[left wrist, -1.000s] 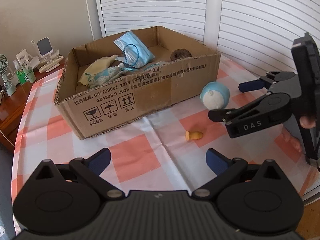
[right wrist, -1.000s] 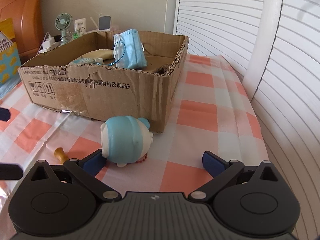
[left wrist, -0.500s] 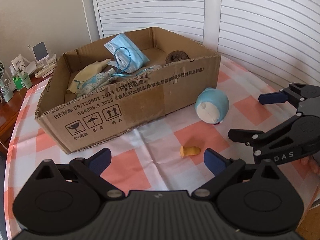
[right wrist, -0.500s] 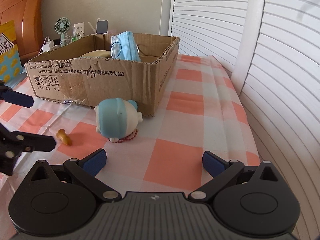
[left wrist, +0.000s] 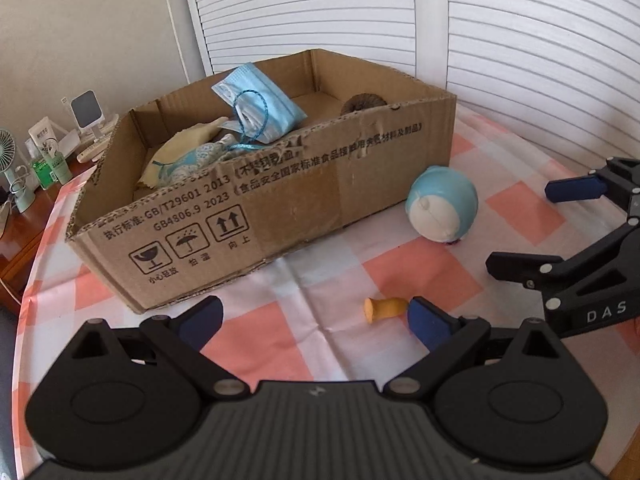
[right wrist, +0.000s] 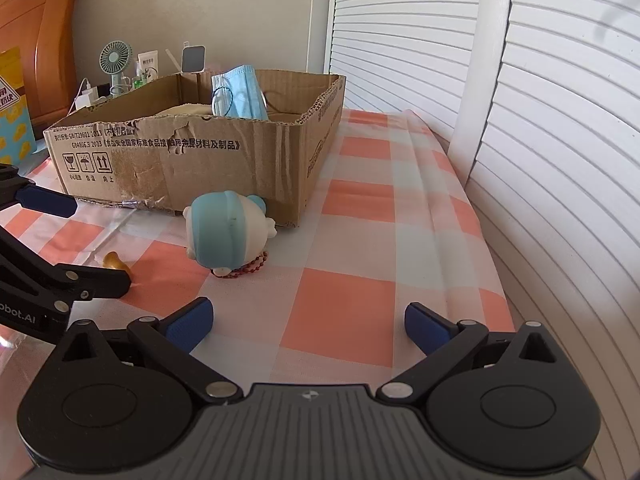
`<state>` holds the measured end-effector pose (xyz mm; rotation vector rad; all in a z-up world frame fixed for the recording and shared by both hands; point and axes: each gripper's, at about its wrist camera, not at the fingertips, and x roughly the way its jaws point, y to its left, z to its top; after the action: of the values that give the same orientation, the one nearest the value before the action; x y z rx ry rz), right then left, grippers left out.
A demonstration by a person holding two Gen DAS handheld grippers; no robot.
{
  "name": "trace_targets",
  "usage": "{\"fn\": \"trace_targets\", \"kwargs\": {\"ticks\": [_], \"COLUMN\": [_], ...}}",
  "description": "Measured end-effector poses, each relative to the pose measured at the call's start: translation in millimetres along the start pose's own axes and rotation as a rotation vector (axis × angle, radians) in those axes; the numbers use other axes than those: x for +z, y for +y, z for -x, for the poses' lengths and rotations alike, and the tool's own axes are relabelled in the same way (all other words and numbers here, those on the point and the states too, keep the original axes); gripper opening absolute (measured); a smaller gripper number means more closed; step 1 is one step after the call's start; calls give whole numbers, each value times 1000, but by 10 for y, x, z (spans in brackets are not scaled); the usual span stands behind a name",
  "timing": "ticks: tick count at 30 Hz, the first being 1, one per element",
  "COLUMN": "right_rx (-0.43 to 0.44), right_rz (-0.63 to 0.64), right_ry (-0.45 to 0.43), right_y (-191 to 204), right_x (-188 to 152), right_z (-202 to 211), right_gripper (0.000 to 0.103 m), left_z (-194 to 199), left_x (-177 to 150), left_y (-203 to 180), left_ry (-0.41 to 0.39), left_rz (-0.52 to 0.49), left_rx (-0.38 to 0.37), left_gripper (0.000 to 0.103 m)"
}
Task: Organize soft objects
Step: 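Move the right tool toward the light-blue ball toy while the left tool approaches the small orange peg, then close the left gripper on the small orange peg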
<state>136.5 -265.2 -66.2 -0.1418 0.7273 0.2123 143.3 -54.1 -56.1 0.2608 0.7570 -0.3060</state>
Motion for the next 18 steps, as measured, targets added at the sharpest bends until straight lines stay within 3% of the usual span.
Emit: {"fn": "trace_targets", "kwargs": {"ticks": [4,6,9,18], "right_rx": [-3,-4,-5,-6], "right_rz": [-1,-2,-3,-5], "right_ry": [-1,-3,-6,-15], "right_y": [7,8,8,4], "right_x": [6,2,-1,-17], "right_z": [-8,-7,-6,-3], "right_gripper": [103,103,103,103], "left_z": [31,54,94,122], "left_x": [-8,-12,-22,-59], "left_y": [-42,-82,-156,-318], "left_ry": [-12,-14,-13,6], "left_rz": [-2,12,36,90], "left_rx": [-7,-26,-44,-100], "left_gripper": [84,67,51,43]}}
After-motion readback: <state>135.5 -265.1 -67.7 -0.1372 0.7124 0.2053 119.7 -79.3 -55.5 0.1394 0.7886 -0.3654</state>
